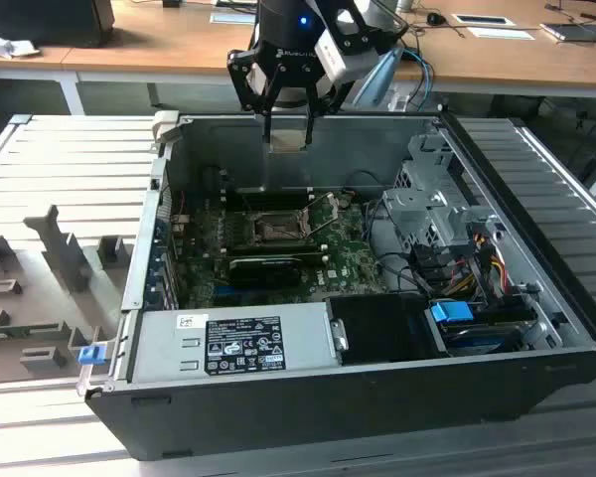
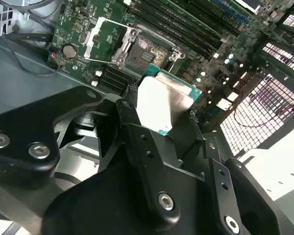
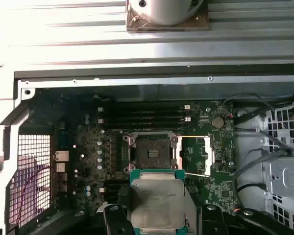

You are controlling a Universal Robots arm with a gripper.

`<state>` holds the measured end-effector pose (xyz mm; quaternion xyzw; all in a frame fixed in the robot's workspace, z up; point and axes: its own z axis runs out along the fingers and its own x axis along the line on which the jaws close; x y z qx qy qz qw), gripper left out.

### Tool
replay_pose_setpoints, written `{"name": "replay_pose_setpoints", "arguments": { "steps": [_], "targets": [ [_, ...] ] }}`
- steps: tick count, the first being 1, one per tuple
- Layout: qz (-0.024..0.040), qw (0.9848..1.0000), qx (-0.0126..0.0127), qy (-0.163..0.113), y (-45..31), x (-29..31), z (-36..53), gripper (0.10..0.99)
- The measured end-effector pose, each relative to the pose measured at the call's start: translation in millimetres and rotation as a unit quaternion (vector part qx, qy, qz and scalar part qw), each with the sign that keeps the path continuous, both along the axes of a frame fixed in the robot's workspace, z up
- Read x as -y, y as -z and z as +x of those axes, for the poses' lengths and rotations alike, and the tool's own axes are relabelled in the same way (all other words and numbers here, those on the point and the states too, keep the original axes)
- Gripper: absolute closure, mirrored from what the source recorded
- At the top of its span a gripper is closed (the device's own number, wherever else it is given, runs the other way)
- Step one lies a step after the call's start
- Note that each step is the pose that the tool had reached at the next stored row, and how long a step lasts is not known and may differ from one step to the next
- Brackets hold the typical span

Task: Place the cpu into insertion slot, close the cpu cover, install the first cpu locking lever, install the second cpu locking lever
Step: 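Place the cpu into insertion slot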

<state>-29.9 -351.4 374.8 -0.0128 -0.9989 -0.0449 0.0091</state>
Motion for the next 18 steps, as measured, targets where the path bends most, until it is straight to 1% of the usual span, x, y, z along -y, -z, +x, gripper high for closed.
{"name": "replay_pose_setpoints", "arguments": {
  "steps": [3, 5, 8, 16, 17, 18],
  "targets": [
    [-0.0001, 0.9999, 0.0, 0.012, 0.0, 0.0, 0.0, 0.561],
    [-0.0004, 0.9992, 0.0, 0.041, 0.0, 0.0, 0.0, 0.561],
    [-0.0004, 0.9979, 0.0, 0.064, 0.2, 0.0, 0.0, 0.561],
    [-0.0006, 0.9978, -0.0001, 0.066, 2.5, 0.0, 0.0, 0.561],
    [-0.0007, 0.9977, -0.0001, 0.068, 2.5, 0.0, 0.0, 0.561],
    [-0.0006, 0.9972, -0.0001, 0.075, 2.6, 0.0, 0.0, 0.561]
  ]
}}
